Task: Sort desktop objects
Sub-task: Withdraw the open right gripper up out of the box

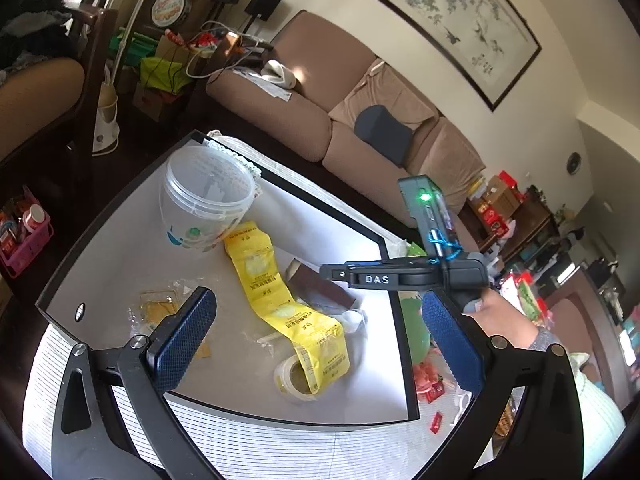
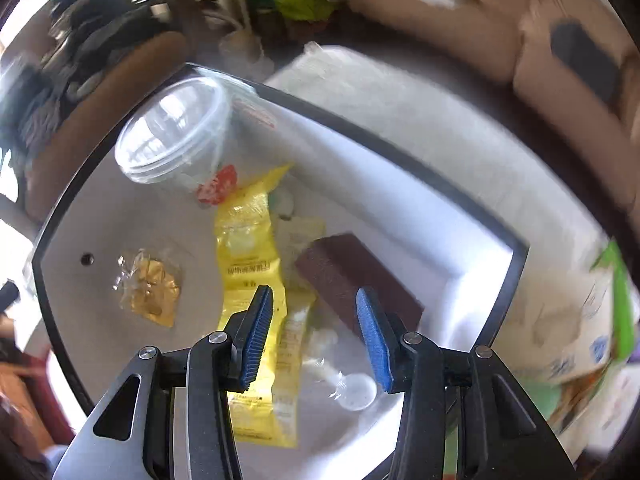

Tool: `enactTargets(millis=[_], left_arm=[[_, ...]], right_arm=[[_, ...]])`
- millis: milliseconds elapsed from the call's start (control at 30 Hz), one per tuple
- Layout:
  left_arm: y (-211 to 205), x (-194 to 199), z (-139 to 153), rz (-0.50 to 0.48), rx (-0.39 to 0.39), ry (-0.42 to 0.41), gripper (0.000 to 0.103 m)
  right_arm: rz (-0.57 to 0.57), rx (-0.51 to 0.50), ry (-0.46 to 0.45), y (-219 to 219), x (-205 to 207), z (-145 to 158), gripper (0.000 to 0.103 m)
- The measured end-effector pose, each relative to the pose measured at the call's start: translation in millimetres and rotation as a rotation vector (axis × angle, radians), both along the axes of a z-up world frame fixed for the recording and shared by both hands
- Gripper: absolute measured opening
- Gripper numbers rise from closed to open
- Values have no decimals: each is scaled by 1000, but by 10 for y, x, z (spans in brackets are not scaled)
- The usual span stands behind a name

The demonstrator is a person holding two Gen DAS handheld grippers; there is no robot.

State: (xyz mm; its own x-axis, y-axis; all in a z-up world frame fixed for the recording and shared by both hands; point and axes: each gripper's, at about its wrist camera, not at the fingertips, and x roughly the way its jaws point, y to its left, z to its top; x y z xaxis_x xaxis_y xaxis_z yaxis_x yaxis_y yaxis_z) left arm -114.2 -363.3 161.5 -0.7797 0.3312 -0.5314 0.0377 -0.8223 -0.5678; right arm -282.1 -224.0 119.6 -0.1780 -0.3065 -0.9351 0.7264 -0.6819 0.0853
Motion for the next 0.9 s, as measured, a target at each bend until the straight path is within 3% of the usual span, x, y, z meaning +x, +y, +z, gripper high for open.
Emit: enactTargets(millis=[233, 467, 567, 633, 800, 900], left_arm=[[-24, -25, -31, 3, 13, -7, 103], [-56, -27, -60, 7, 17, -13, 103], [-68, -22, -61, 10, 20, -13, 103], [-69, -26, -65, 8, 26, -12, 103], [-14, -61, -91, -9, 22, -28, 103], [-16, -57, -90, -8, 21, -29, 103]], right_arm=[[-36, -31, -38, -72, 43, -44, 44], [-41, -31, -214, -253, 173, -256, 41], [-97, 39, -162, -262, 83, -341, 38], [-106, 60, -120, -288, 24, -334, 31], [-69, 156, -182, -397, 26, -474, 37], [-93, 51, -184, -303, 24, -303, 37]])
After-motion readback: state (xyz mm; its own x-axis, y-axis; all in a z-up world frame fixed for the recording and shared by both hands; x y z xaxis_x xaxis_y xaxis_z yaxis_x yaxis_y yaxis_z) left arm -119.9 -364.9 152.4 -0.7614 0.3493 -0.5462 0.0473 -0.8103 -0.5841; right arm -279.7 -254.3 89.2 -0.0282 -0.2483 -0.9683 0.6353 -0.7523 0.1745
